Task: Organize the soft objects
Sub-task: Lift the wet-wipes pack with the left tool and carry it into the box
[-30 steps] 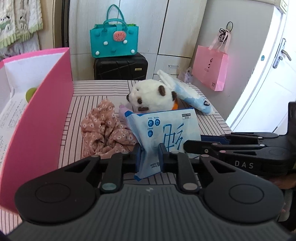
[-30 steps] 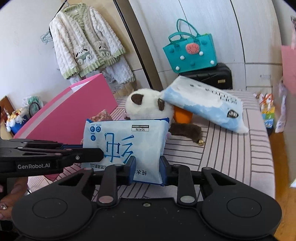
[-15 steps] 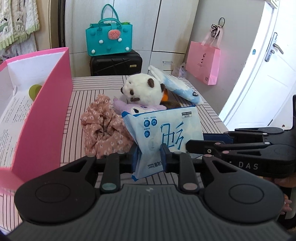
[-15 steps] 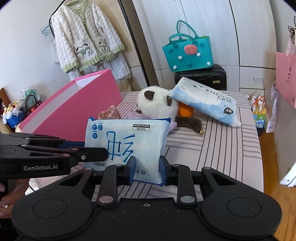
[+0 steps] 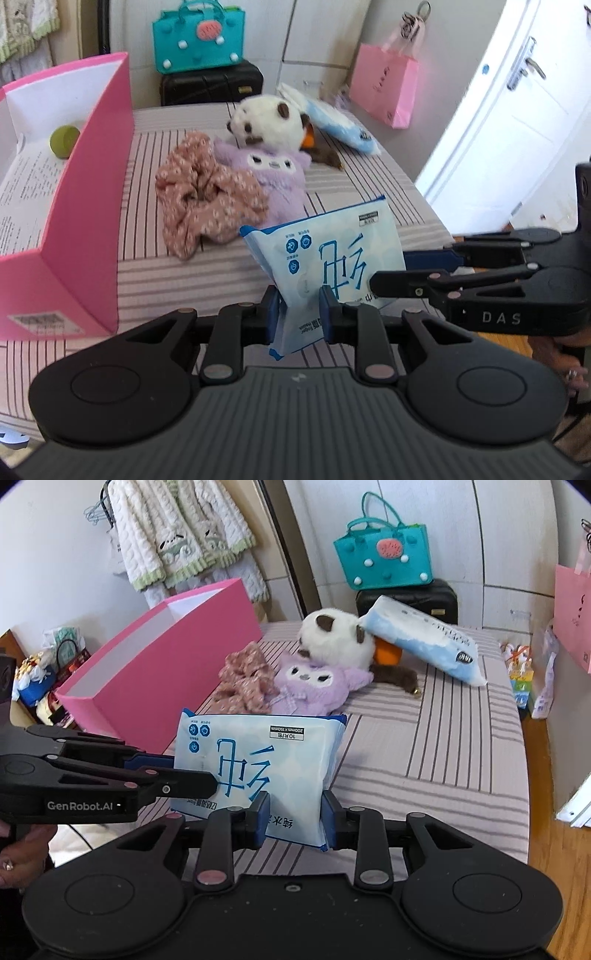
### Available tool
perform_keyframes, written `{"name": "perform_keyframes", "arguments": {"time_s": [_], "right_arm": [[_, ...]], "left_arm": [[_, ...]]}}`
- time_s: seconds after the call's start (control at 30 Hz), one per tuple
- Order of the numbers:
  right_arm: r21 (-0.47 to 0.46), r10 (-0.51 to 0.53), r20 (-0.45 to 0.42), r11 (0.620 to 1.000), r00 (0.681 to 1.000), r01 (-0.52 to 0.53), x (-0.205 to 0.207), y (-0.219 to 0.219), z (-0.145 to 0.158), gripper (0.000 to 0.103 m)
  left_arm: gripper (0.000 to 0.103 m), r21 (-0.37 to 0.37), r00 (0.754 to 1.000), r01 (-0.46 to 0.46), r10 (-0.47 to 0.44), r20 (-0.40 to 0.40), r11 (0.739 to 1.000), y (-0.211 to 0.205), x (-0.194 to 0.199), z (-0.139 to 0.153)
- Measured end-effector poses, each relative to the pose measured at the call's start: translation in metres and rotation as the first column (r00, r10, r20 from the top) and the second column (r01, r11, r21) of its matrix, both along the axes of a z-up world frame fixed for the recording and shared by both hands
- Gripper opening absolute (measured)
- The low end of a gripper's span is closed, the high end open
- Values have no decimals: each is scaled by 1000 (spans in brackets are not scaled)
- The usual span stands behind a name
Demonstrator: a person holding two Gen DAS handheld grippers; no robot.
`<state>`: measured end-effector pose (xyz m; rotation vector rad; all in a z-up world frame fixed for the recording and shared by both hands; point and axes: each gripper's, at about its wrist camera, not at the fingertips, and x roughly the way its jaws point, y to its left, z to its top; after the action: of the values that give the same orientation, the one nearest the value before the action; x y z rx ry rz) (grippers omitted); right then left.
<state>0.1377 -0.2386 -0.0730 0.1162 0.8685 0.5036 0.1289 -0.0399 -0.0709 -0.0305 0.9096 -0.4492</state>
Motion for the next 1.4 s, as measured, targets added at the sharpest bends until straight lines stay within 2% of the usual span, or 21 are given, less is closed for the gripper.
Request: {"name": "perform_keyframes", "arguments": {"time_s": [0.17,0.4,0.83,1.03,1.27,1.4], "right_arm": [[-19,45,-12,999,999,-45,-13,10,13,38],[-59,77,42,995,996,-75,-39,30,42,41],[-106,224,118,972,967,-212,-68,75,82,43],[-120,283,125,956,951,-268,-66,99,94,44],[-140,343,199,937,918,-320,-52,126,116,45],[-113,363,234,932,902,-345,-32,137,122,44]], "left_arm": [[22,27,999,32,-31,-20,999,10,-10,9],[22,-5,997,59,-60,-56,998,33,-26,30],[22,-7,999,52,-52,-15,999,83,-59,65],[22,-4,999,45,-45,-14,999,108,-62,77],[22,10,999,-7,7,53,1000,136,-50,97],[22,9,994,-56,55,90,998,155,-34,106]]}}
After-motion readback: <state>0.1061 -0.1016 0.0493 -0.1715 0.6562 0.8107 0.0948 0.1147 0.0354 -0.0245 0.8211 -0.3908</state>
